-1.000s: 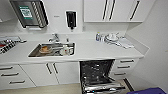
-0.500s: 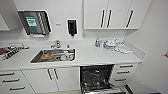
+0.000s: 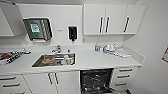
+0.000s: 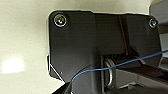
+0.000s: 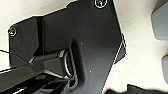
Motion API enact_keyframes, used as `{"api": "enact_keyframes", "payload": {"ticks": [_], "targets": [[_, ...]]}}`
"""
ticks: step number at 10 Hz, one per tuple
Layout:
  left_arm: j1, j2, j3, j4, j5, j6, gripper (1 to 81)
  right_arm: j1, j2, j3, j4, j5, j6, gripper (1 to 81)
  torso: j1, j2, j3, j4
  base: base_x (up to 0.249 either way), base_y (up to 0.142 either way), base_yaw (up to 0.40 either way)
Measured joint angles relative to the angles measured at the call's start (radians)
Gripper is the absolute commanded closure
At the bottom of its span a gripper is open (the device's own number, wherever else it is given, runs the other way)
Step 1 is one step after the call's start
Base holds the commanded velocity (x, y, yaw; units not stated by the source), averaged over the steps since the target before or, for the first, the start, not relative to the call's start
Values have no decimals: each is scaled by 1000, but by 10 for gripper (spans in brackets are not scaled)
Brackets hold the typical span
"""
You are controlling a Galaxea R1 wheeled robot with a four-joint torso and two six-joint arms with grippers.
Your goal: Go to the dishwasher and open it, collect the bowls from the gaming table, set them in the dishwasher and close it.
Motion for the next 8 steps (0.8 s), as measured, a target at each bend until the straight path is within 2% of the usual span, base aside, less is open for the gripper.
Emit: {"api": "enact_keyframes", "payload": {"ticks": [5,8], "targets": [[0,29,-6,0,3,4,10,9,9,9,2,-14,3,10,0,0,0,0,0,0,0],[0,70,-65,9,4,5,10,14,13,17,2,-16,3,10,0,0,0,0,0,0,0]]}}
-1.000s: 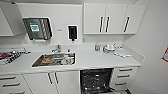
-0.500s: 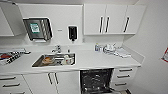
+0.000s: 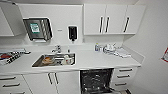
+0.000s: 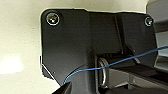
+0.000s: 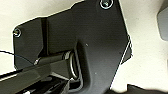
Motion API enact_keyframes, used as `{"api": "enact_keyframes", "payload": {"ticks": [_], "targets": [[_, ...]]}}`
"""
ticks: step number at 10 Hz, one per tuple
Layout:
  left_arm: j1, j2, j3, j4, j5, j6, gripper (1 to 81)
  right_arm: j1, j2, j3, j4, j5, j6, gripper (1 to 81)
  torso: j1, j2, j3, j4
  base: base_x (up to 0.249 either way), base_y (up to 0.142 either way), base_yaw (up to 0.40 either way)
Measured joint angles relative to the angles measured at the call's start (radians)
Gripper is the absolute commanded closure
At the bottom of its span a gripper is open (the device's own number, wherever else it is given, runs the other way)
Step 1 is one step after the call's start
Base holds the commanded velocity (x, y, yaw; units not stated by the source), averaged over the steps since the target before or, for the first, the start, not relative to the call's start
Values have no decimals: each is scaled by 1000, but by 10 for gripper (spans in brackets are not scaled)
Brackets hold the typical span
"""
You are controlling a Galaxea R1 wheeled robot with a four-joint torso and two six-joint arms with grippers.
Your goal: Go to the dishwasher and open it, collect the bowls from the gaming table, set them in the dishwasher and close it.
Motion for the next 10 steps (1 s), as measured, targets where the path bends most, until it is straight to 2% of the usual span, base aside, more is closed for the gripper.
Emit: {"api": "enact_keyframes", "payload": {"ticks": [3,10], "targets": [[0,39,-66,53,3,1,10,0,0,0,0,0,0,10,0,0,0,0,0,0,0],[0,42,-66,59,-1,1,10,0,7,0,0,0,0,10,0,0,0,0,0,0,0]]}}
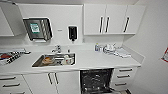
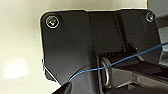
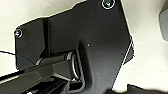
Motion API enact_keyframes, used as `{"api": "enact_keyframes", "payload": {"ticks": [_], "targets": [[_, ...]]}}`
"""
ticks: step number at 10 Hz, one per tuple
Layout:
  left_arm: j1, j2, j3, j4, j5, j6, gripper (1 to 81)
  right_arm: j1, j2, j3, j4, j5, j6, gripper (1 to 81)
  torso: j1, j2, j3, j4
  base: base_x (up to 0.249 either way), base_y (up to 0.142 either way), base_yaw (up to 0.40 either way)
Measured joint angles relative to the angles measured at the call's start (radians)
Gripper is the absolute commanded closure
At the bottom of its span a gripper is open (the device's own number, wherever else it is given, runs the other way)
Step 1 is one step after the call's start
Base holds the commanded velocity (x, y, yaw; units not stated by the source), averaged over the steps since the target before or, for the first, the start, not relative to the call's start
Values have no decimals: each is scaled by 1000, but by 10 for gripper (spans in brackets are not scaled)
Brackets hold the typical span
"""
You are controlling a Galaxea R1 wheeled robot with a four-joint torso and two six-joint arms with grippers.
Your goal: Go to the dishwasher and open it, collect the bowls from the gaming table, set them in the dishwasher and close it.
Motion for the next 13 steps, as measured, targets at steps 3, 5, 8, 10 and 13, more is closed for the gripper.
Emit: {"api": "enact_keyframes", "payload": {"ticks": [3,5,8,10,13], "targets": [[0,0,0,0,0,0,10,0,3,0,0,0,0,10,0,0,0,0,0,0,0],[0,0,0,0,-3,0,10,0,5,0,0,0,0,10,0,0,0,0,0,0,0],[0,0,0,1,-5,0,10,0,6,0,0,0,0,10,0,0,0,0,0,0,0],[0,-2,0,1,-7,0,10,0,6,0,0,0,0,10,0,0,0,0,0,0,175],[0,-10,0,0,-7,0,10,-3,6,0,0,0,0,10,0,0,0,0,0,0,324]]}}
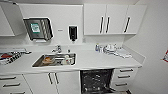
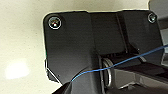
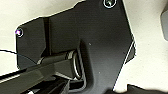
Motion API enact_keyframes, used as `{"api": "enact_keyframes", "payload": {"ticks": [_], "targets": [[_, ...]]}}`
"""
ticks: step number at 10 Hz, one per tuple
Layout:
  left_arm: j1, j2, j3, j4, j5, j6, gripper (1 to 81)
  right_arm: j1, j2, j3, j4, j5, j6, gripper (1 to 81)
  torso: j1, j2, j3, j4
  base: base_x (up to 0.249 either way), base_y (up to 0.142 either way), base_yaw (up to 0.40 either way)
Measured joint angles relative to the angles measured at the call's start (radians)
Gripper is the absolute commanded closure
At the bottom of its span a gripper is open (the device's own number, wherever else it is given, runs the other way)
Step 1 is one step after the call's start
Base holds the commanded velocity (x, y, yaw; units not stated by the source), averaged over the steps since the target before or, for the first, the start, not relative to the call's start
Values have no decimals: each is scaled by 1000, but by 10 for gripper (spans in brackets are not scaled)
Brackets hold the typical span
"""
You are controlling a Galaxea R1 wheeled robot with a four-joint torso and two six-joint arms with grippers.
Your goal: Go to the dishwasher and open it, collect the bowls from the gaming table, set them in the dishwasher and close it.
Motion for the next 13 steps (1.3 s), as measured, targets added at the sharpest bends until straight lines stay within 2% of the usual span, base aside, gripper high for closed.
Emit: {"api": "enact_keyframes", "payload": {"ticks": [3,5,6,8,9,11,12,13], "targets": [[0,1,0,0,-3,0,10,-10,-1,-1,1,-2,1,10,0,0,0,0,0,0,339],[8,-1,-4,0,1,0,10,-4,-1,-6,31,0,-1,10,0,0,0,0,0,0,339],[8,0,-4,0,0,0,10,-8,0,-8,69,-1,-13,10,0,0,0,0,0,0,339],[6,0,-4,0,0,0,10,-16,-1,-10,126,0,-81,10,0,0,0,0,0,0,339],[5,0,-4,0,0,0,10,-19,0,-11,170,0,-134,10,0,0,0,0,0,0,339],[5,-1,-4,0,0,0,10,-20,4,-12,297,-1,-299,10,0,0,0,0,0,0,339],[5,-1,-4,0,0,0,10,-20,6,-13,364,-4,-385,10,0,0,0,0,0,0,339],[5,0,-4,0,0,0,10,-24,11,-19,461,-14,-513,10,0,0,0,0,0,0,339]]}}
